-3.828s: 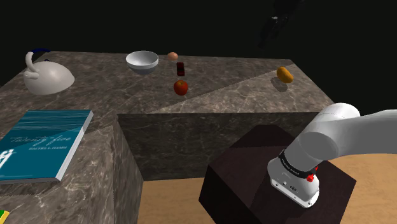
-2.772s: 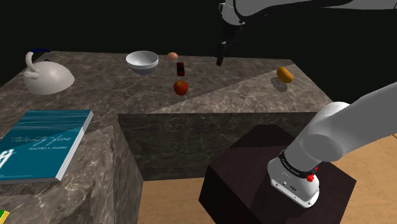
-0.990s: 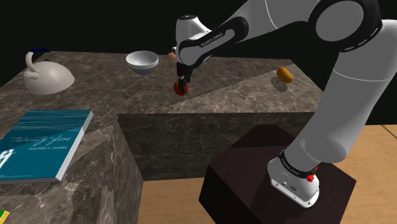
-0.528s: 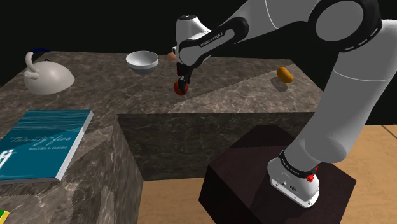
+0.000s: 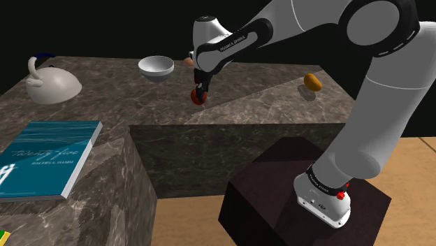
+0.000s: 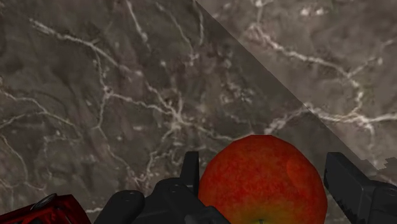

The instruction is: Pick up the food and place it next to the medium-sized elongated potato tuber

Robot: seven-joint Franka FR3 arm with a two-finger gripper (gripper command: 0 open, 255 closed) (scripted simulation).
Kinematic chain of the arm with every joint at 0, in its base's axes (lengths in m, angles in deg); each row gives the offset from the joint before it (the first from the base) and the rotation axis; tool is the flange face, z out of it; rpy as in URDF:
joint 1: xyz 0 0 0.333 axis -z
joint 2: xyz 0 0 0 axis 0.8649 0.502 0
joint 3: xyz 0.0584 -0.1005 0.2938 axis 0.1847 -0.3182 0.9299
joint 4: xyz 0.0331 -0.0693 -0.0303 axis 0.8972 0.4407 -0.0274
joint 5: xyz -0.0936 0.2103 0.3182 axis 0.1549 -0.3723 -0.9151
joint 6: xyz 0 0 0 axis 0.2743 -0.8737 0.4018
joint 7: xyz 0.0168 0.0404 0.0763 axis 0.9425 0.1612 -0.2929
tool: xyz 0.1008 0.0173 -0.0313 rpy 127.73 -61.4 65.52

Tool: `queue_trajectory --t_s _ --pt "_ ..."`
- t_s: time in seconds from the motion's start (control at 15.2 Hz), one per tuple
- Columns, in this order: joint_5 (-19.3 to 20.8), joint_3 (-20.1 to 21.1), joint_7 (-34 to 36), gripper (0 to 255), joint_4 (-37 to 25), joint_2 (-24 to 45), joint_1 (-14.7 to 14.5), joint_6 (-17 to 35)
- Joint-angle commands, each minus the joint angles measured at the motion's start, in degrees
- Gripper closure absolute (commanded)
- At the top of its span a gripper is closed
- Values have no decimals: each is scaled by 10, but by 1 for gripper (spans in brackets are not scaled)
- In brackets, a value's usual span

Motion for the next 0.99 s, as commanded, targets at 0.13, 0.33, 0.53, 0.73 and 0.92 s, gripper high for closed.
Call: queue_trajectory --t_s 0.13,0.33,0.53,0.73,0.92 --pt "-3 1 -3 255 -8 -11 1 -20" --pt "-5 1 -5 255 -17 -22 1 -40" --pt "-8 2 -8 255 -28 -32 1 -61" --pt "-10 2 -10 255 -40 -42 1 -82" --pt "-12 3 -12 255 -52 -50 1 -103"
